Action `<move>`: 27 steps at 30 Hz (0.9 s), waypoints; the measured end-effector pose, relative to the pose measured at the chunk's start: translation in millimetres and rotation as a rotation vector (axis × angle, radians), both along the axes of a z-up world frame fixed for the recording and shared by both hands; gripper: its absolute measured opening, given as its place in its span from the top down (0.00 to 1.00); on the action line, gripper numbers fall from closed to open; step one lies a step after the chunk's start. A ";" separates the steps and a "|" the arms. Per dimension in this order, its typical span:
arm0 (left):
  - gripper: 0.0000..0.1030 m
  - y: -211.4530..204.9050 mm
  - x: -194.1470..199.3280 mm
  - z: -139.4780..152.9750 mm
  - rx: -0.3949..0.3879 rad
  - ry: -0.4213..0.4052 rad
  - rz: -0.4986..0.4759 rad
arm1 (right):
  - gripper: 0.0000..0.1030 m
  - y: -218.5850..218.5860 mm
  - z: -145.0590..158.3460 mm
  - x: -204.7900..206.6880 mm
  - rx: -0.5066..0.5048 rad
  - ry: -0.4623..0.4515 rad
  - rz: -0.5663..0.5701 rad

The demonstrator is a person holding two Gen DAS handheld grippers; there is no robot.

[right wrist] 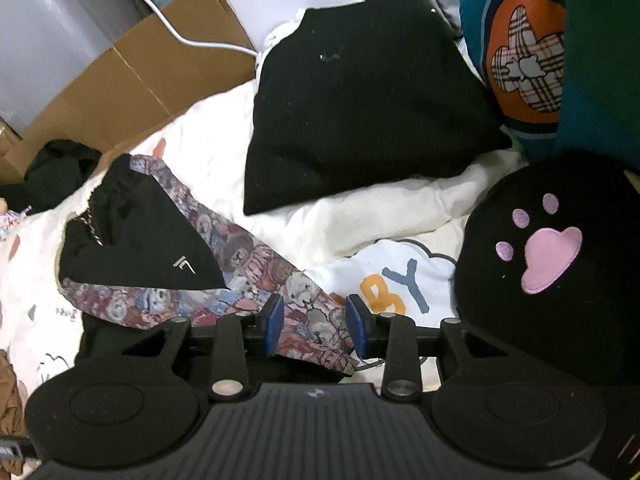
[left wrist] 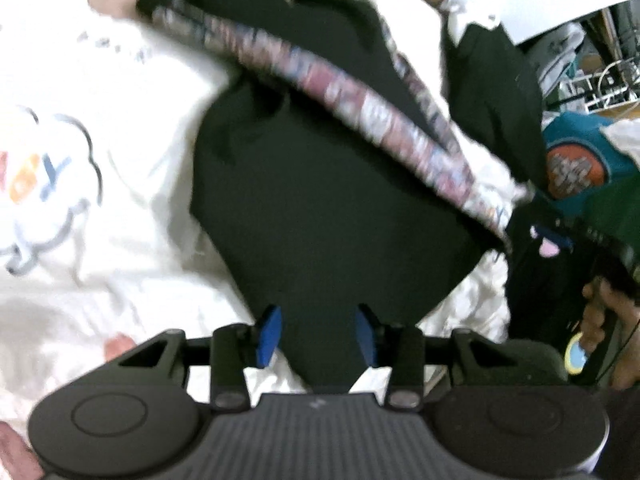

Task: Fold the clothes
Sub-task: 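Open both tools and pull them back from the folded shorts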

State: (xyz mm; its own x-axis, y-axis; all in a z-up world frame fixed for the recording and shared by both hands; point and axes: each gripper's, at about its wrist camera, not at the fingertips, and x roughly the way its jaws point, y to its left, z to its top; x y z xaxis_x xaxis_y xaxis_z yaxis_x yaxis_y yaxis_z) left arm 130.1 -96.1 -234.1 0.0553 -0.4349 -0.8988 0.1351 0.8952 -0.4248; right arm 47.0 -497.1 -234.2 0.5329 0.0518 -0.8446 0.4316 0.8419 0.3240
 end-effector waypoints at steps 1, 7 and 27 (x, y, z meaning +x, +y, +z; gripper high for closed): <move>0.58 -1.2 4.7 11.8 0.000 -0.018 0.005 | 0.63 -0.8 1.6 -1.1 0.009 -0.006 0.001; 0.55 -6.9 25.1 67.7 0.036 -0.093 -0.021 | 0.63 1.4 4.3 -3.6 0.059 -0.017 0.067; 0.54 -45.9 75.3 152.3 0.282 -0.229 -0.089 | 0.39 14.3 32.3 -4.2 0.123 -0.132 0.201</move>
State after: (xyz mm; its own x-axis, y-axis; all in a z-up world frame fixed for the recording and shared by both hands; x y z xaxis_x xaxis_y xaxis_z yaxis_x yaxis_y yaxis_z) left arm 205.4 -142.0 -81.8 0.2415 -0.1839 -0.9528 0.2804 0.9532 -0.1129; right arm 42.8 -482.8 -201.9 0.6065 0.2659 -0.7493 0.2069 0.8571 0.4717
